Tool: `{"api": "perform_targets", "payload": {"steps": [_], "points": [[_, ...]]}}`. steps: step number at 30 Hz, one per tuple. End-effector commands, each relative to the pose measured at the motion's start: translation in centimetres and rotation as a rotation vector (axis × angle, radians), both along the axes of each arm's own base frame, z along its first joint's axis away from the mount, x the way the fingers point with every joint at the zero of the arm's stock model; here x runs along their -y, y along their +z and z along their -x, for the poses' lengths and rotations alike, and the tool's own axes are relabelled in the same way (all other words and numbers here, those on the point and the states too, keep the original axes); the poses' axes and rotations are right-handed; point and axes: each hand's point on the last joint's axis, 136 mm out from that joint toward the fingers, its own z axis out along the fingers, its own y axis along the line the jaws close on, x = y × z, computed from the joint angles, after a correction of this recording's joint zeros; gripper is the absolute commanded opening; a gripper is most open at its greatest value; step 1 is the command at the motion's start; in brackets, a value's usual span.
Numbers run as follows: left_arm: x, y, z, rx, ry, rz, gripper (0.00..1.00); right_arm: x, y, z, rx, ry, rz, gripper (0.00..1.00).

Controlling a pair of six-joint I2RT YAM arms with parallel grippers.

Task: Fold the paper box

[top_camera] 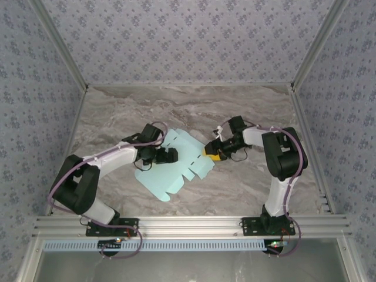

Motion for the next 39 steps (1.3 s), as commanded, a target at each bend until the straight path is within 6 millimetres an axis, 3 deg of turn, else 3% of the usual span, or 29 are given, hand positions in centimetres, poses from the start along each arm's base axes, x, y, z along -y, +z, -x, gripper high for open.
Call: {"api": "perform_targets", "payload": {"steps": [1, 11, 16, 21, 24, 30, 36, 37, 39], "points": [[0.7, -0.1, -0.6, 0.005, 0.022, 0.044, 0.99, -1.1, 1.0, 0.4, -0.002, 0.019, -0.062, 0.47], [0.0, -0.8, -1.0, -0.007, 0.028, -0.013, 0.99, -1.5, 2.0, 1.1, 0.003, 0.061, -0.075, 0.36], [0.0, -0.1, -1.4, 0.004, 0.026, -0.009, 0.99, -1.6, 2.4, 1.6, 0.001, 0.076, -0.085, 0.22], [0.0, 2.0, -2.0, 0.038, 0.03, 0.021, 0.99, -1.4, 2.8, 1.5, 0.022, 0.072, -0.066, 0.12], [-0.3, 4.7, -2.0, 0.065, 0.033, 0.036, 0.99, -1.3, 3.4, 1.1, 0.065, 0.064, -0.041, 0.08], [-1.8, 13.6, -1.9, 0.244, 0.076, 0.114, 0.99, -0.8, 6.7, -0.4, 0.289, 0.045, 0.064, 0.0], [-5.1, 21.2, -1.1, 0.43, 0.166, 0.169, 0.99, 0.2, 14.0, -2.7, 0.708, 0.021, 0.302, 0.0], [-5.9, 22.1, -1.0, 0.455, 0.189, 0.173, 0.99, 0.2, 16.8, -3.4, 0.814, -0.003, 0.323, 0.0], [-7.2, 23.2, -0.7, 0.494, 0.236, 0.174, 0.99, 0.8, 20.6, -4.3, 0.978, -0.058, 0.386, 0.0]]}}
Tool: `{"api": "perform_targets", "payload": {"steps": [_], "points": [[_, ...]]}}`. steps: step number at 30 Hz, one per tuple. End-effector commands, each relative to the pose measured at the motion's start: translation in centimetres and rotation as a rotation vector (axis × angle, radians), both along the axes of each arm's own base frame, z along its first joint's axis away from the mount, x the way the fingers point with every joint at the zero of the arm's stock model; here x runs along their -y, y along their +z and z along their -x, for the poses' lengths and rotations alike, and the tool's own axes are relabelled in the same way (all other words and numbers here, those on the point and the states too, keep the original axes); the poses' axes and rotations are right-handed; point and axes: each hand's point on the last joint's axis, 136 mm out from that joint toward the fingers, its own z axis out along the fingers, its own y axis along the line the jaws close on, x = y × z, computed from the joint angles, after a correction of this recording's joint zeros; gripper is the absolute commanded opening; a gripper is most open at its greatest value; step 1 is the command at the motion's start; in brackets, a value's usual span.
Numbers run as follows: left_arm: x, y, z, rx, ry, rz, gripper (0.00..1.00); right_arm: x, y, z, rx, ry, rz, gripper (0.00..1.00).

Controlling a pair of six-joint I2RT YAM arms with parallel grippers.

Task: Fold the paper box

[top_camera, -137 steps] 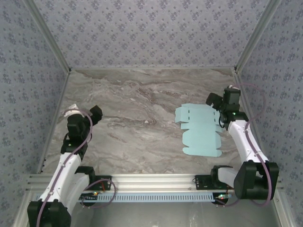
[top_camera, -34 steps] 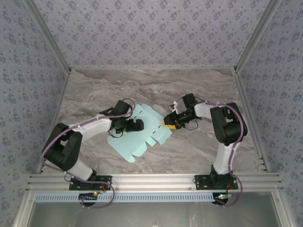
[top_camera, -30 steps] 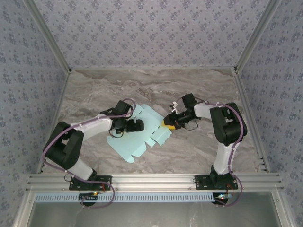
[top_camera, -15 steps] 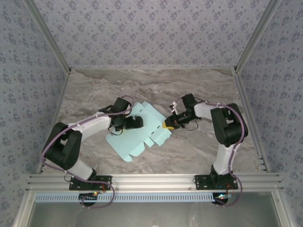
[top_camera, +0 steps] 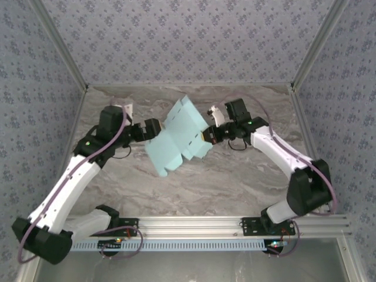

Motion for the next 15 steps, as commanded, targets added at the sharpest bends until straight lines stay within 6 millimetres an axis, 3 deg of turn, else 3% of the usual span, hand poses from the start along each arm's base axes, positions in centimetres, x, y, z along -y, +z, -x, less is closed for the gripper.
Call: {"api": "perform_targets", "payload": {"steps": [1, 4, 7, 11, 15], "points": [[-2.7, 0.4, 0.8, -0.001, 0.093, -0.026, 0.99, 2.9, 6.7, -2.8, 0.365, -0.154, 0.168, 0.0], [-3.6, 0.2, 0.9, 0.012, 0.136, -0.01, 0.99, 5.3, 12.0, -3.8, 0.579, -0.32, 0.265, 0.0], [-3.3, -1.1, 0.9, -0.025, 0.118, 0.006, 0.99, 8.4, 14.9, -4.7, 0.601, -0.541, 0.344, 0.0], [-2.4, -2.7, 0.4, -0.058, 0.087, 0.018, 0.99, 11.6, 14.3, -3.3, 0.413, -0.744, 0.458, 0.0], [-1.9, -4.0, -0.3, -0.082, 0.08, 0.025, 0.99, 12.2, 12.4, -1.7, 0.385, -0.784, 0.639, 0.0]]}}
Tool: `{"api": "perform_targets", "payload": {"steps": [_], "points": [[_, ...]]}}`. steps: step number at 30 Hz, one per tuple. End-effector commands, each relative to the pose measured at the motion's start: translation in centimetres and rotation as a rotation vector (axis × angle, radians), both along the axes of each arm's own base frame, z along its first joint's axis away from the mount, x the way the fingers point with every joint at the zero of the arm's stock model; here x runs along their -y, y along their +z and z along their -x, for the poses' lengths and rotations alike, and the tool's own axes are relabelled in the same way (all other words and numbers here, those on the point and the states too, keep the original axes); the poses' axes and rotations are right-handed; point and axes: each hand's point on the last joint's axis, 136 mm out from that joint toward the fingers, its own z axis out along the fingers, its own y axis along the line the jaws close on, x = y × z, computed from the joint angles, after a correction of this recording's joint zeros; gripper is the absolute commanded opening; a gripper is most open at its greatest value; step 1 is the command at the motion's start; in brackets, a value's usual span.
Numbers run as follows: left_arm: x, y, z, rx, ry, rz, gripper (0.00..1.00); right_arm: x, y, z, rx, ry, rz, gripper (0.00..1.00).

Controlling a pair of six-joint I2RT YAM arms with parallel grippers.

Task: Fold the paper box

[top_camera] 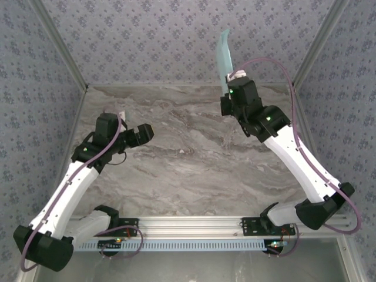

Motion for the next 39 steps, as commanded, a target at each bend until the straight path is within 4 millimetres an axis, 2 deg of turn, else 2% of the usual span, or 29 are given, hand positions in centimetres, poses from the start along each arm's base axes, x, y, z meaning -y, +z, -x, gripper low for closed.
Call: {"api": "perform_targets", "payload": {"steps": [1, 5, 7, 9, 10, 11, 13, 15, 16, 18, 19, 21, 23, 24, 25, 27, 28, 29, 31, 32, 35, 36, 37, 39], "points": [[0.7, -0.1, -0.7, 0.007, -0.013, 0.04, 0.99, 2.8, -3.7, 2.4, -0.116, -0.19, 0.223, 0.0], [1.0, -2.9, -1.2, -0.07, -0.017, 0.057, 0.99, 0.2, -7.0, 4.0, -0.201, -0.2, 0.352, 0.0], [0.4, -4.3, -1.2, -0.116, 0.01, 0.06, 0.99, -2.9, -9.7, 5.2, -0.297, -0.123, 0.373, 0.21], [-0.5, -5.4, -1.2, -0.139, 0.042, 0.073, 0.99, -7.5, -12.8, 7.0, -0.417, 0.02, 0.324, 0.39], [-0.8, -5.7, -1.2, -0.14, 0.047, 0.093, 0.99, -10.6, -13.8, 8.1, -0.467, 0.125, 0.252, 0.47], [-0.9, -6.1, -1.1, -0.145, 0.047, 0.112, 0.99, -13.3, -14.4, 9.2, -0.509, 0.227, 0.18, 0.51], [-0.9, -6.5, -1.1, -0.149, 0.035, 0.138, 0.99, -16.7, -13.8, 10.7, -0.548, 0.371, 0.05, 0.56], [-0.4, -7.0, -1.0, -0.16, 0.004, 0.148, 0.99, -17.8, -12.2, 10.7, -0.537, 0.442, -0.032, 0.56], [0.0, -7.2, -1.0, -0.168, -0.011, 0.162, 0.99, -17.6, -11.2, 10.3, -0.521, 0.47, -0.063, 0.56], [0.8, -7.7, -0.9, -0.175, -0.042, 0.204, 0.99, -15.9, -10.0, 9.0, -0.489, 0.473, -0.097, 0.56], [1.3, -7.9, -0.9, -0.174, -0.06, 0.233, 0.99, -14.5, -9.7, 8.1, -0.47, 0.461, -0.099, 0.56], [2.0, -8.5, -0.6, -0.178, -0.085, 0.269, 0.99, -10.8, -10.3, 6.3, -0.446, 0.408, -0.055, 0.56], [2.7, -9.3, -0.2, -0.198, -0.109, 0.27, 0.99, -6.8, -12.5, 5.2, -0.438, 0.354, 0.081, 0.56], [2.9, -9.6, 0.0, -0.206, -0.118, 0.263, 0.99, -5.5, -14.1, 5.3, -0.454, 0.355, 0.158, 0.55], [3.0, -10.0, 0.1, -0.217, -0.124, 0.255, 0.99, -4.8, -16.0, 6.2, -0.483, 0.423, 0.244, 0.55], [3.0, -10.4, 0.3, -0.229, -0.128, 0.24, 0.99, -4.7, -20.3, 9.3, -0.568, 0.676, 0.363, 0.55], [3.0, -10.7, 0.4, -0.233, -0.126, 0.23, 0.99, -3.8, -22.4, 10.1, -0.604, 0.714, 0.433, 0.55], [2.8, -10.9, 0.3, -0.234, -0.12, 0.221, 0.99, -2.7, -23.5, 10.0, -0.641, 0.697, 0.476, 0.56], [2.8, -11.1, 0.1, -0.237, -0.118, 0.211, 0.99, -0.7, -24.4, 8.9, -0.683, 0.634, 0.559, 0.56], [2.8, -11.1, 0.1, -0.242, -0.121, 0.21, 0.99, -0.2, -24.9, 8.4, -0.694, 0.626, 0.599, 0.57], [3.0, -11.2, 0.1, -0.254, -0.125, 0.208, 0.99, -0.4, -26.8, 8.4, -0.749, 0.685, 0.645, 0.58], [3.0, -11.2, 0.2, -0.254, -0.128, 0.206, 0.99, -1.1, -26.4, 7.5, -0.731, 0.683, 0.64, 0.58], [2.9, -11.3, 0.3, -0.257, -0.124, 0.203, 0.99, -1.4, -27.0, 7.1, -0.737, 0.68, 0.645, 0.57], [2.8, -11.4, 0.5, -0.255, -0.117, 0.197, 0.99, -2.5, -28.0, 7.3, -0.752, 0.712, 0.621, 0.57]]}}
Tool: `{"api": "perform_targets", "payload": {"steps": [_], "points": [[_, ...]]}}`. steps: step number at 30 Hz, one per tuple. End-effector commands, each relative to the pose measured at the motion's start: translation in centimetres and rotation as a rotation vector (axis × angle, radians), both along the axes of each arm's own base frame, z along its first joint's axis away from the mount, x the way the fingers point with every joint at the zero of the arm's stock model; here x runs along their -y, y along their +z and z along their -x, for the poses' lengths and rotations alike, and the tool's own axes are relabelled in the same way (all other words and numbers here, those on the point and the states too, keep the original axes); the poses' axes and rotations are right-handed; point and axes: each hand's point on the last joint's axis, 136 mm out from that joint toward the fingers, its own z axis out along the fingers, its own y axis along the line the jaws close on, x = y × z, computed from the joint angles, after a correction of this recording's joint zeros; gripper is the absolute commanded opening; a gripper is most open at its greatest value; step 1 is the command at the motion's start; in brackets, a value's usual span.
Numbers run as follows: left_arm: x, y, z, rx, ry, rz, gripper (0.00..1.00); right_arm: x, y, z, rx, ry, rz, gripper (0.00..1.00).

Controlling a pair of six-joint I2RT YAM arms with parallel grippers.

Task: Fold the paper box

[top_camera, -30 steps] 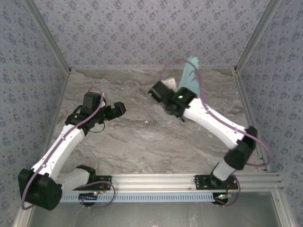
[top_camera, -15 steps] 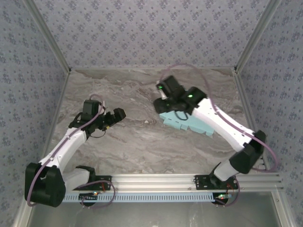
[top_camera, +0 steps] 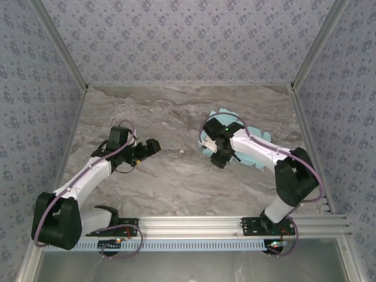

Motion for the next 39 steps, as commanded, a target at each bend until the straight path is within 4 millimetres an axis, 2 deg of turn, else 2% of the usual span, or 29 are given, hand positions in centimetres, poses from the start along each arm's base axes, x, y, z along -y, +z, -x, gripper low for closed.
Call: {"api": "perform_targets", "payload": {"steps": [1, 4, 7, 9, 10, 13, 15, 17, 19, 22, 24, 26, 29, 31, 35, 38, 39], "points": [[0.1, 0.8, -0.2, 0.04, -0.013, -0.006, 0.99, -1.9, -0.5, -0.6, -0.021, 0.078, -0.025, 0.55], [0.0, 0.7, -0.1, 0.04, -0.007, -0.009, 0.99, -4.1, -1.7, 0.3, -0.118, 0.05, -0.106, 0.48], [-0.1, 0.7, -0.1, 0.045, -0.01, -0.017, 0.99, -7.4, -1.9, 1.5, -0.181, 0.057, -0.229, 0.45], [-0.2, 0.6, -0.2, 0.044, -0.011, -0.027, 0.99, -9.2, -2.0, 0.7, -0.158, 0.047, -0.26, 0.39], [-0.2, 0.5, -0.2, 0.042, -0.012, -0.03, 0.99, -9.8, -2.2, -0.2, -0.126, 0.021, -0.255, 0.31], [-0.2, 0.2, -0.2, 0.031, -0.012, -0.035, 0.99, -9.9, -2.3, -3.3, 0.021, -0.09, -0.123, 0.22], [-0.2, 0.1, -0.2, 0.025, -0.014, -0.036, 0.99, -10.6, -1.9, -4.5, 0.048, -0.159, -0.112, 0.23], [-0.2, 0.3, -0.1, 0.026, -0.014, -0.038, 0.99, -12.5, -0.9, -5.0, 0.069, -0.181, -0.207, 0.3], [-0.3, 0.5, -0.1, 0.03, -0.013, -0.041, 0.99, -12.9, 0.6, -5.4, 0.122, -0.187, -0.243, 0.37], [-0.4, 0.6, 0.0, 0.035, -0.006, -0.039, 0.99, -11.7, 2.8, -5.1, 0.175, -0.164, -0.221, 0.42], [-0.4, 0.5, 0.0, 0.035, 0.0, -0.033, 0.99, -9.8, 3.7, -4.7, 0.196, -0.158, -0.179, 0.45], [-0.4, 0.2, 0.0, 0.029, 0.006, -0.029, 0.99, -7.5, 3.6, -4.5, 0.195, -0.162, -0.134, 0.47], [-0.2, -0.2, -0.2, 0.021, 0.01, -0.023, 0.99, -4.7, 2.0, -4.1, 0.148, -0.168, -0.081, 0.48], [-0.2, -0.3, -0.4, 0.017, 0.011, -0.026, 0.99, -3.9, 0.8, -3.7, 0.113, -0.162, -0.058, 0.48], [-0.4, -0.5, -0.5, 0.007, 0.019, -0.043, 0.99, -4.2, -3.0, -1.6, -0.06, -0.138, -0.036, 0.45], [-0.5, -0.5, -0.5, 0.002, 0.022, -0.045, 0.99, -3.8, -4.8, -2.0, -0.047, -0.166, 0.022, 0.42], [-0.5, -0.4, -0.4, 0.001, 0.022, -0.046, 0.99, -3.9, -4.9, -2.4, -0.025, -0.186, 0.028, 0.38]]}}
